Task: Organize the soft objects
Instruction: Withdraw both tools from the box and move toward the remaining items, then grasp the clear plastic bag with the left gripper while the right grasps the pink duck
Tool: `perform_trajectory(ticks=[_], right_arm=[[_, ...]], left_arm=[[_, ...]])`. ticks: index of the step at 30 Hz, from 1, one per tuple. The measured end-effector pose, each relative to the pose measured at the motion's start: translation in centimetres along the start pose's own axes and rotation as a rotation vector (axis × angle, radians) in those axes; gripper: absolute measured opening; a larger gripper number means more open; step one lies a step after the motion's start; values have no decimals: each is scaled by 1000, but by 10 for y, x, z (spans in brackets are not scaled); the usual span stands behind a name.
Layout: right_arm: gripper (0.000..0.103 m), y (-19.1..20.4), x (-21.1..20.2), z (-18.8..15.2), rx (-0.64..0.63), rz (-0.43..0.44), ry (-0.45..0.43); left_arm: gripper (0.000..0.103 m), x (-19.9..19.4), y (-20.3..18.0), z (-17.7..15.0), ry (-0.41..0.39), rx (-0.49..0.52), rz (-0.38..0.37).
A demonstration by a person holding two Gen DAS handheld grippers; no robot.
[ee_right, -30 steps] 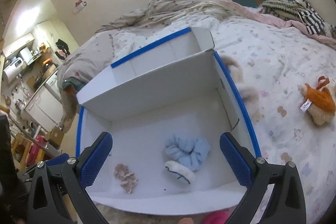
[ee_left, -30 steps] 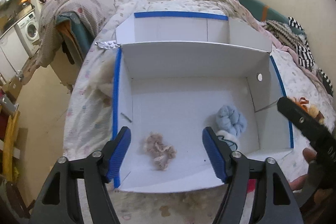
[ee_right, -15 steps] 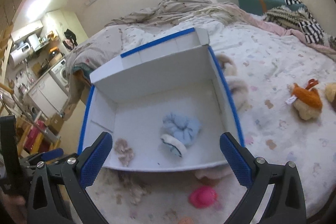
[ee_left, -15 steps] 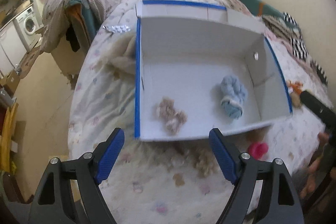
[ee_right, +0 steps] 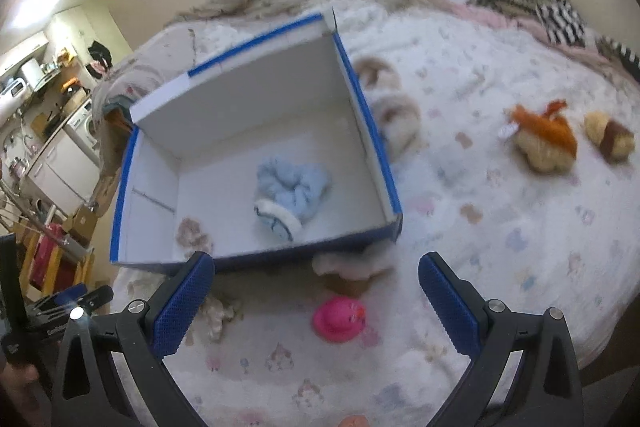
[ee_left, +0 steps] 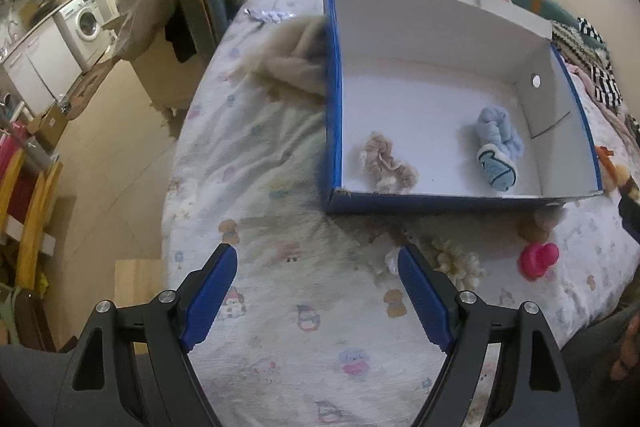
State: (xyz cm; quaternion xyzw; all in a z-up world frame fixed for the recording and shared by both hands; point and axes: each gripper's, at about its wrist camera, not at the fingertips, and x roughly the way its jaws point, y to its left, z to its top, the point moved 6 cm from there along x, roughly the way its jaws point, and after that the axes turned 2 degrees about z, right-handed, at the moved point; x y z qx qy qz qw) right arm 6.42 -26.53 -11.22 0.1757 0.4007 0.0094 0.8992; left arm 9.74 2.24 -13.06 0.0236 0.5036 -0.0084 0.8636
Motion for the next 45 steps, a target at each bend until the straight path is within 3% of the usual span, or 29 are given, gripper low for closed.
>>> perform_trajectory(ticks=[6, 16, 24, 31, 33, 35, 40, 45], right_arm=[[103, -1, 19, -14, 3, 22, 128], [103, -15, 43, -27, 110, -23, 228], [103, -7, 49, -29, 96, 30, 259], [103, -5, 53, -26, 87, 43, 267], [103, -5, 54, -27, 95, 51, 272], [103, -4, 54, -28, 103, 61, 277], [103, -1, 55, -27, 102, 67, 279], [103, -1, 54, -23, 107, 64, 264]], left_arm=[[81, 10, 2, -4, 68, -41, -46], [81, 28, 4, 0, 121, -108, -20], [80, 66, -31, 3, 217, -145, -90], [69, 100, -52, -1, 306, -147, -124], [52, 110, -51, -7, 336, -151, -124], [46, 117, -50, -12, 363, -151, -129], [30, 110, -49, -18, 354, -118, -151], [28, 88, -39, -29, 333, -92, -178]])
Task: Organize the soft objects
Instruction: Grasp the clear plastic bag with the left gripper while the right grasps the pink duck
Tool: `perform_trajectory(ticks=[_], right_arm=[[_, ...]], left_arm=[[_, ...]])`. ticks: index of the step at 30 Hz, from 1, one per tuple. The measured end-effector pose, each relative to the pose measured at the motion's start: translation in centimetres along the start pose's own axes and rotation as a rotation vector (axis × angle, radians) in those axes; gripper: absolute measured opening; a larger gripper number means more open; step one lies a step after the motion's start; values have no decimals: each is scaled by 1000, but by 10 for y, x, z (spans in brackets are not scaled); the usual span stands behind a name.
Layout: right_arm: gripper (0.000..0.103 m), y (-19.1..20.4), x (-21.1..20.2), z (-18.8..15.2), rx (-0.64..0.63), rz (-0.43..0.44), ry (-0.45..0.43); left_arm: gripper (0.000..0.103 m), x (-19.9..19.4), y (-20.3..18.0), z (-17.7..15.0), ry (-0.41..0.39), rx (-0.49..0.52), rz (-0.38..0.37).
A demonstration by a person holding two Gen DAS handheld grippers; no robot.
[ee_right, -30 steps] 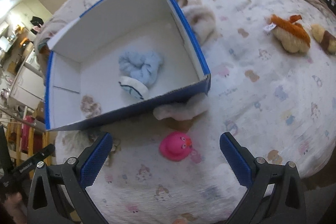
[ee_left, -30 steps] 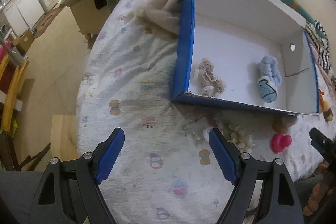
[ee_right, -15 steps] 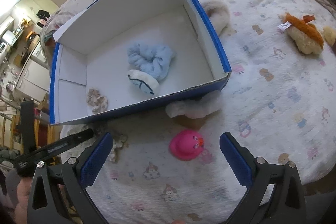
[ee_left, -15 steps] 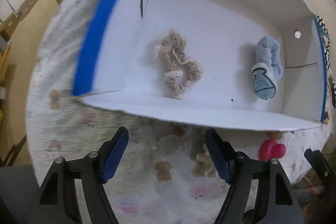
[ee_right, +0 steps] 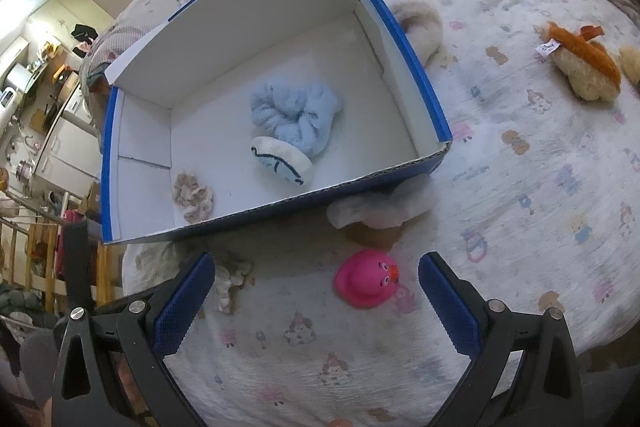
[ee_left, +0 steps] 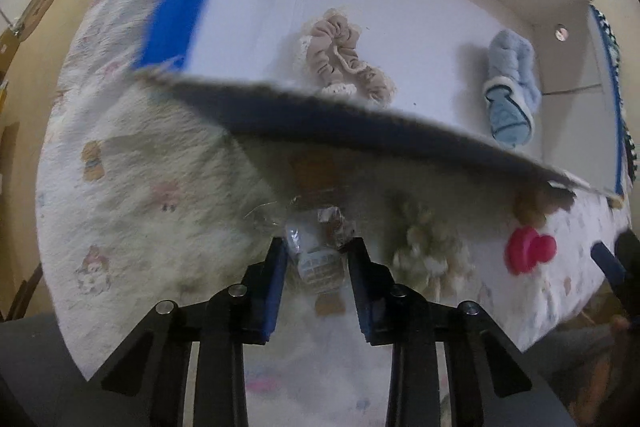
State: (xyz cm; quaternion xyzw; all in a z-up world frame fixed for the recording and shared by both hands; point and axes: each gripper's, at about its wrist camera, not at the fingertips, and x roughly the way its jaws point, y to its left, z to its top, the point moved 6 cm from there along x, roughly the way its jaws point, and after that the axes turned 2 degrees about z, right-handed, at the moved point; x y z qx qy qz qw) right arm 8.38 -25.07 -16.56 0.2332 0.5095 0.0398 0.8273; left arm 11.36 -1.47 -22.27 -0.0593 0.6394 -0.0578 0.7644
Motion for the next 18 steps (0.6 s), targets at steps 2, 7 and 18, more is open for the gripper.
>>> perform_trajectory(ticks=[2, 7, 18], right_arm=[[103, -2, 0, 1, 8, 2, 0], [103, -14, 1, 0, 67, 13, 12], [86, -47, 20, -5, 261, 24, 87]], left_arm=[[28, -9, 5, -4, -13, 7, 5], [28, -40, 15, -15, -86, 41, 68], [28, -48, 20, -19, -95, -9, 95]])
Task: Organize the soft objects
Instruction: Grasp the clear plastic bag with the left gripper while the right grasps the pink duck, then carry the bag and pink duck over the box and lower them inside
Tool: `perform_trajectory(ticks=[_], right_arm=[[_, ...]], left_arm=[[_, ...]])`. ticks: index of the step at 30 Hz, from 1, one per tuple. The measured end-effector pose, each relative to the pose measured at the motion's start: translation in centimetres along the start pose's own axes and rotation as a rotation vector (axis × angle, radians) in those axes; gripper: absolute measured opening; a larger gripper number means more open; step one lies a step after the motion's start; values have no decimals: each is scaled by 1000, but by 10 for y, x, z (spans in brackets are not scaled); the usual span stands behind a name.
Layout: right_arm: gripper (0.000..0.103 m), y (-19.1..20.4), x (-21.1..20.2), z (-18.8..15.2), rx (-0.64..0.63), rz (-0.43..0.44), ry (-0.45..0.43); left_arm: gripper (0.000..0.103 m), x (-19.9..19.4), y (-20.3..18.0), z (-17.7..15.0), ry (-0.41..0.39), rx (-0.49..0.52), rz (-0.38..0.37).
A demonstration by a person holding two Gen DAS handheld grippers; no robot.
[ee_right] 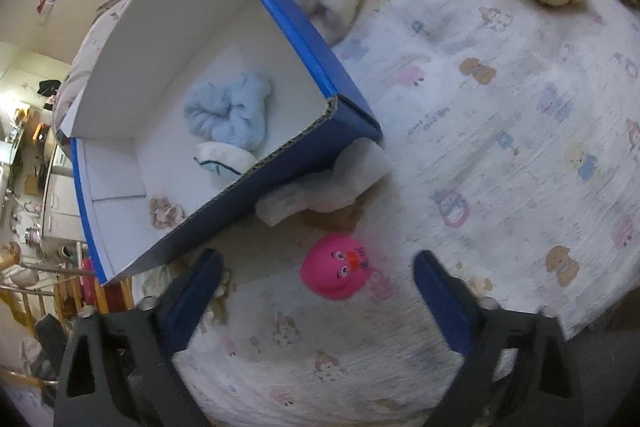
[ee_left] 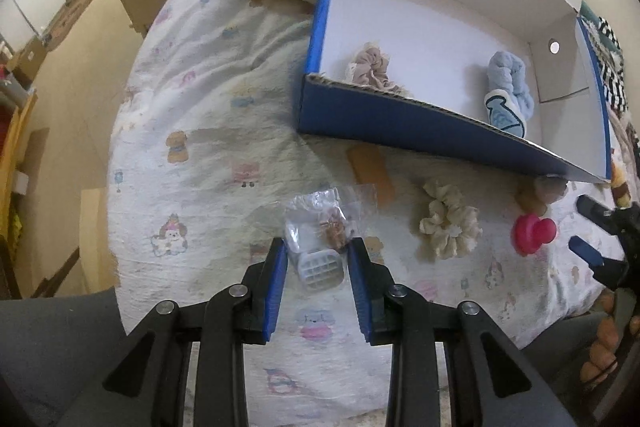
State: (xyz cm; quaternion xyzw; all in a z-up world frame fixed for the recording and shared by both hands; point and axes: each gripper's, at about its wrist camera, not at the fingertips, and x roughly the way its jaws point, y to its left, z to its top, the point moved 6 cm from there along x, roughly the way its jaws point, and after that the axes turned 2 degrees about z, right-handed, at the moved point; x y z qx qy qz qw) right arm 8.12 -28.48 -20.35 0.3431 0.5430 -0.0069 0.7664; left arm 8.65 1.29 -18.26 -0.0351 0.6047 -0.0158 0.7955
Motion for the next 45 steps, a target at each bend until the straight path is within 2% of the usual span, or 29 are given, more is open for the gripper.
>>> perform_trajectory(ticks=[2, 7, 9, 13, 15, 17, 26, 36, 45], right_arm=[[79, 0, 7, -1, -9, -26, 21], [78, 7, 30, -7, -65, -103, 74], [64, 14, 37, -8, -97, -128, 82], [52, 24, 51, -15, -163, -194, 107], [35, 27, 54, -16, -208, -248, 97], [35, 29, 54, -17, -236, -268, 91], [35, 44, 40, -30, -277, -198, 76], [35, 71, 8, -37, -374, -100, 4], [35, 65, -7, -38, -380, -77, -9]], left_arm=[[28, 0, 0, 1, -2, 0, 2], [28, 4, -5, 5, 2, -5, 12], [28, 6, -8, 6, 6, -11, 3], [28, 5, -7, 6, -2, -4, 14], [28, 6, -4, 5, -3, -10, 23], [28, 8, 1, 4, 1, -20, 32], [28, 11, 13, 4, -15, -42, 74], [28, 9, 22, 6, -65, -30, 146], [28, -2, 31, 2, -105, -45, 180]])
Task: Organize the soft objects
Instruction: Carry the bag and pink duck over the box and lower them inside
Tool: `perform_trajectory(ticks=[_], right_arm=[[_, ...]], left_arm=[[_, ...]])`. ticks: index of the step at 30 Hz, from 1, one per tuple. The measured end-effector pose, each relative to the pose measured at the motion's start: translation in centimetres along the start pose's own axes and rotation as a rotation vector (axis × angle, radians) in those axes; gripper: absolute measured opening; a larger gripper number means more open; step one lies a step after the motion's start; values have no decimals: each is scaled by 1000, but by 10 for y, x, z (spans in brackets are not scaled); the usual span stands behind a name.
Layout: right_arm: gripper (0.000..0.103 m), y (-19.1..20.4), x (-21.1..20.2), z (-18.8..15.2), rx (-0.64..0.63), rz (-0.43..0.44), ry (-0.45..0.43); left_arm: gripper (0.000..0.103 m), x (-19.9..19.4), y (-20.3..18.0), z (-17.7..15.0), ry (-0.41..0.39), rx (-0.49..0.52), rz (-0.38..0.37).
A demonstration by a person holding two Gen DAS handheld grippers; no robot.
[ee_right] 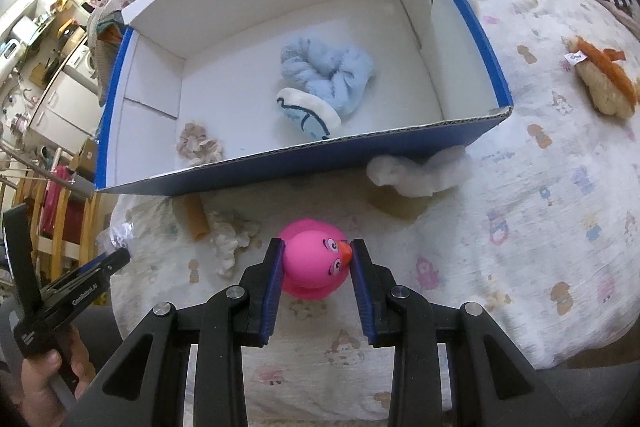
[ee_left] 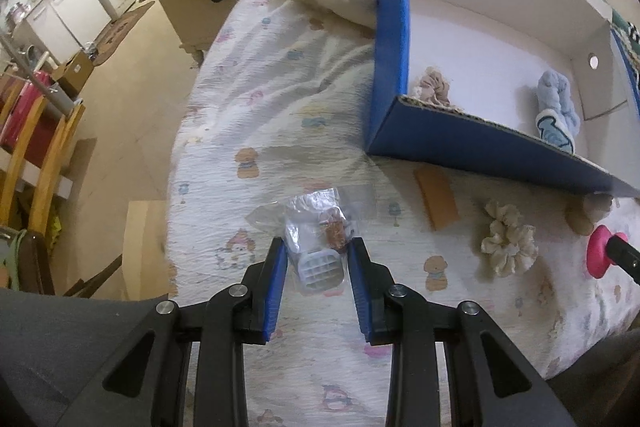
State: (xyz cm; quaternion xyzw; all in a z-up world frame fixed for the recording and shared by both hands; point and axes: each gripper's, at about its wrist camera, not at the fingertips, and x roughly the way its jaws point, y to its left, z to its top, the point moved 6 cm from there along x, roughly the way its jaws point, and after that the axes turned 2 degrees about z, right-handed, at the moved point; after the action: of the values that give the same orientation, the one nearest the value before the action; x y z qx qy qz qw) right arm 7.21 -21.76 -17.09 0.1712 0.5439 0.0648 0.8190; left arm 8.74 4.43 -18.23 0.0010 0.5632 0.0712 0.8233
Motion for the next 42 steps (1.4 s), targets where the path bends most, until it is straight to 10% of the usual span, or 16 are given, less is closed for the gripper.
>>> perform_trajectory(ticks=[17, 42], right_arm=[[35, 23, -71, 25, -30, 105, -241], [35, 46, -38, 135, -100, 81, -241]], left_arm=[[28, -97, -3, 33, -193, -46, -62], [28, -66, -97, 134, -213, 142, -60]])
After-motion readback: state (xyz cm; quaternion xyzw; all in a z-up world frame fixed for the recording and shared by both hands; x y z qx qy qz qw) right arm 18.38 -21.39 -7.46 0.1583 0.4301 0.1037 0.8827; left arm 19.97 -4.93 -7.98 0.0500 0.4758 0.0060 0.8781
